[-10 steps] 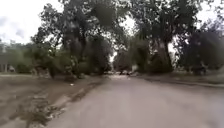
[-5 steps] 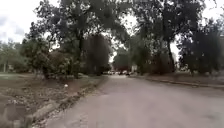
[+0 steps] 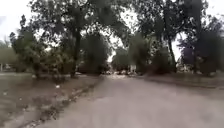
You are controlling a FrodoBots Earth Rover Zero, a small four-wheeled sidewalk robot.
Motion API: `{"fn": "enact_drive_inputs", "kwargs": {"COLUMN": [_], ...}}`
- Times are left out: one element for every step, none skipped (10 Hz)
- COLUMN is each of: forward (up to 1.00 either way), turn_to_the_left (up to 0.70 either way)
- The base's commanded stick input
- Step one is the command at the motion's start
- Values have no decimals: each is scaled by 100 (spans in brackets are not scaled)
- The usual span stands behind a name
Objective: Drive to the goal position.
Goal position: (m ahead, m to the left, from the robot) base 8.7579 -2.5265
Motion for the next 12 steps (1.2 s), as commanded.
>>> {"fn": "enact_drive_inputs", "kwargs": {"forward": [100,100,100,100,100,100,100,100,100,100,100,100], "turn_to_the_left": [1,1,1,1,1,1,1,1,1,1,1,1]}}
